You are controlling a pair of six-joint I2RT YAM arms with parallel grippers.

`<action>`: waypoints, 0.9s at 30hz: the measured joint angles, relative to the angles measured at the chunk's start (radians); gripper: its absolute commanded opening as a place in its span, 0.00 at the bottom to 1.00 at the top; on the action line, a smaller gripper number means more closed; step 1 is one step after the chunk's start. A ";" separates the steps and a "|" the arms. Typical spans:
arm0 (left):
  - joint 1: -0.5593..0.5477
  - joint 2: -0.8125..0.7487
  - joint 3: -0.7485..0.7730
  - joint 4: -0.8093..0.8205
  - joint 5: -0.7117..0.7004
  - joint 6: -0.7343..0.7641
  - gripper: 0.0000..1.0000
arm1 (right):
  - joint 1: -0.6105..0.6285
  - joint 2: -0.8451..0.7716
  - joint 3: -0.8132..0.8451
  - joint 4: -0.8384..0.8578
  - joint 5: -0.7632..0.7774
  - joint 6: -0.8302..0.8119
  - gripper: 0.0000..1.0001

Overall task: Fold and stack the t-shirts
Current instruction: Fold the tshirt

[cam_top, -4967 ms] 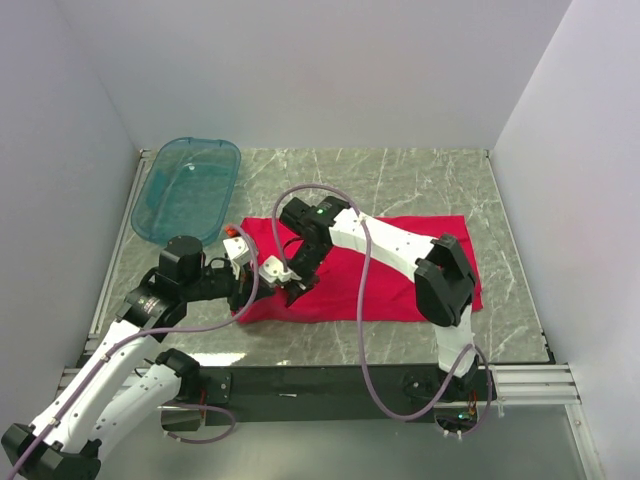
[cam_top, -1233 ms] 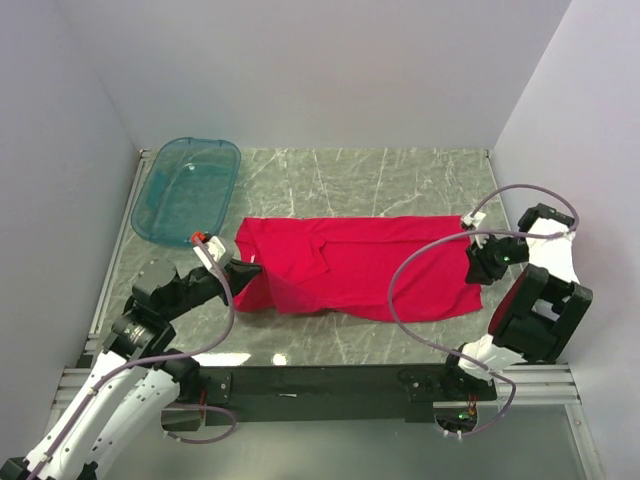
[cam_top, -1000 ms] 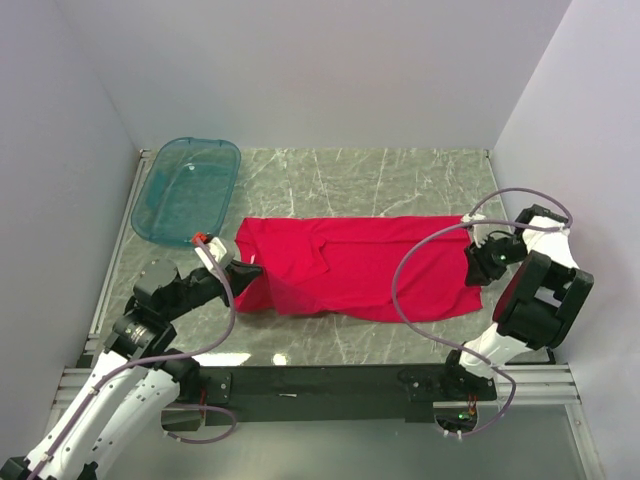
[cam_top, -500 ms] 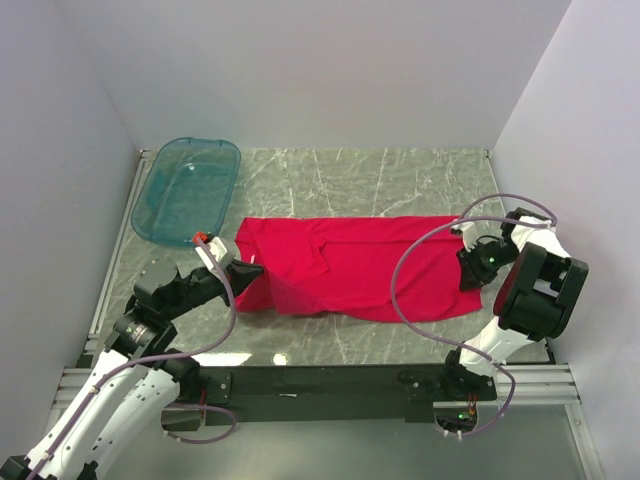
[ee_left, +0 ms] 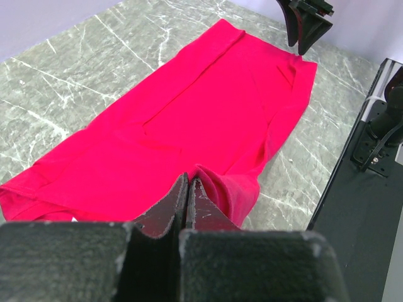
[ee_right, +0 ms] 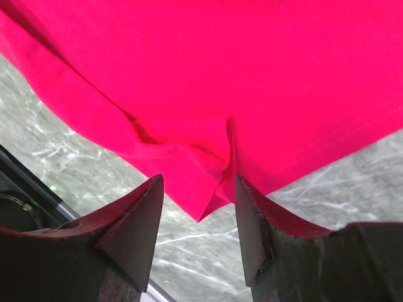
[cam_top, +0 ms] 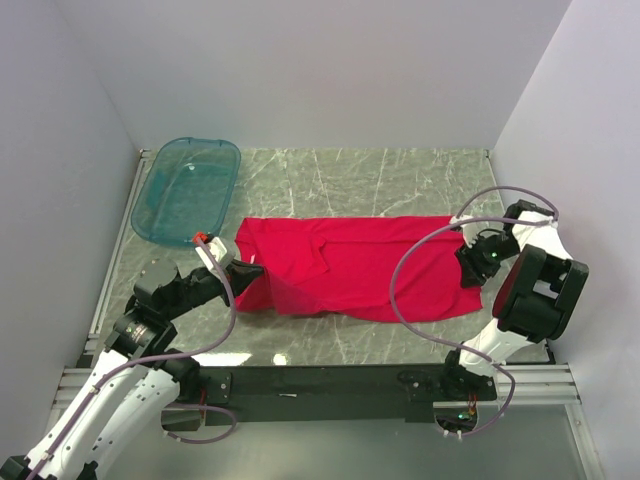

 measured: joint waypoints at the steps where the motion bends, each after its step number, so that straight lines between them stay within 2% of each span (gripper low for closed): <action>1: 0.000 0.000 0.000 0.000 0.000 -0.001 0.00 | 0.007 0.000 0.000 0.000 0.004 -0.012 0.56; 21: 0.000 -0.001 0.000 0.000 0.006 -0.002 0.01 | 0.055 0.020 -0.053 0.035 0.077 -0.114 0.52; 23: 0.000 -0.001 0.000 0.000 0.007 -0.002 0.01 | 0.060 0.027 -0.055 0.043 0.077 -0.114 0.49; 27: 0.000 -0.001 0.000 0.000 0.008 -0.002 0.01 | 0.066 0.035 -0.061 0.057 0.077 -0.115 0.24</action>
